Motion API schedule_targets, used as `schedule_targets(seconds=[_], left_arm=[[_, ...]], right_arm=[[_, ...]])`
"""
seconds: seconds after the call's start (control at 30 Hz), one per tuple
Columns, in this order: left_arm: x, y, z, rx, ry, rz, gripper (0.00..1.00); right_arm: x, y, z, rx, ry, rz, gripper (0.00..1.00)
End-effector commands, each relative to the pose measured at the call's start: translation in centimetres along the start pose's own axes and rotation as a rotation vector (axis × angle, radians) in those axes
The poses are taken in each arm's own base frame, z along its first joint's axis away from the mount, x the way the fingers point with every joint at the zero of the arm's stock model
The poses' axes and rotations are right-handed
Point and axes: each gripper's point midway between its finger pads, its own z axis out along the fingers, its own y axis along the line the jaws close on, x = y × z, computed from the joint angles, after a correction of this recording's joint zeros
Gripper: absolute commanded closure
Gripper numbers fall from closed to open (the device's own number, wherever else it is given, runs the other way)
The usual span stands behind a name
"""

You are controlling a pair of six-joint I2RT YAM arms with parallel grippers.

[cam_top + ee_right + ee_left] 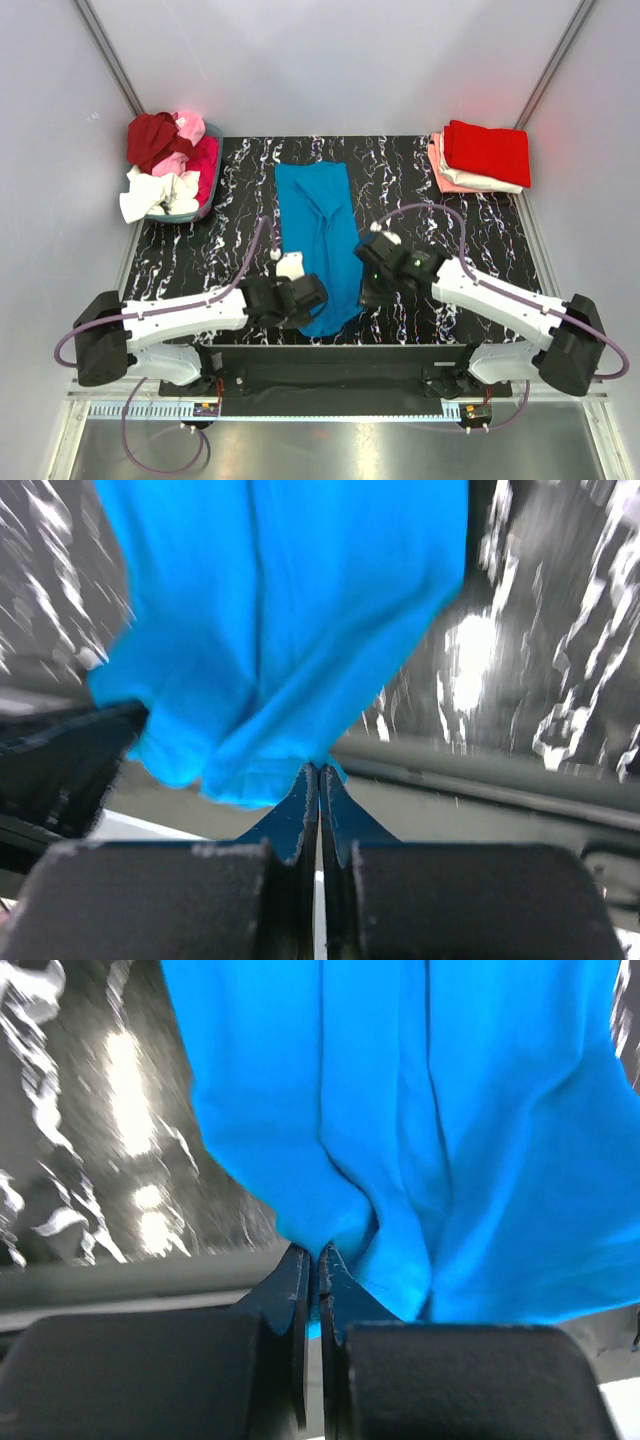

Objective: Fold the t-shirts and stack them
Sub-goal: Fold the tshirt

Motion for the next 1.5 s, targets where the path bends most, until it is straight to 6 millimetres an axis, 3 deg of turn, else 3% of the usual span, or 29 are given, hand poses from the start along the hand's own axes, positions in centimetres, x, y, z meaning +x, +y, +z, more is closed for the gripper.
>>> schedule_targets(seconds=[0.0, 0.13, 0.17, 0.3, 0.47, 1.0, 1.33, 1.47], left_arm=[[-3.9, -1.1, -1.0, 0.080, -0.028, 0.014, 1.00], [-8.0, -0.6, -1.0, 0.067, -0.053, 0.040, 1.00], [-9.5, -1.1, -1.6, 0.080, -0.073, 0.035, 1.00], [-13.6, -0.2, -0.4, 0.026, -0.082, 0.023, 1.00], [-16.4, -0.4, 0.8, 0.024, -0.066, 0.026, 1.00], [-18.7, 1.8, 6.0, -0.019, 0.004, -0.009, 1.00], [-21.5, 1.9, 8.2, -0.016, 0.015, 0.026, 0.99], [-21.7, 2.3, 10.0, -0.019, 0.045, 0.018, 0.94]], right_arm=[[-4.8, -1.2, -0.1, 0.075, -0.078, -0.016, 1.00], [-8.6, -1.1, 0.2, 0.092, -0.093, -0.053, 1.00], [-10.1, -0.3, -0.3, 0.078, -0.118, -0.060, 1.00], [-13.6, -0.6, 0.9, 0.116, -0.110, -0.065, 1.00], [-17.0, -1.0, 1.9, 0.116, -0.113, -0.061, 1.00], [-21.2, -1.7, 7.5, 0.127, -0.049, -0.114, 1.00], [-24.4, -1.4, 8.4, 0.093, -0.058, -0.095, 1.00], [-24.8, -1.6, 10.0, 0.089, -0.024, -0.090, 1.00]])
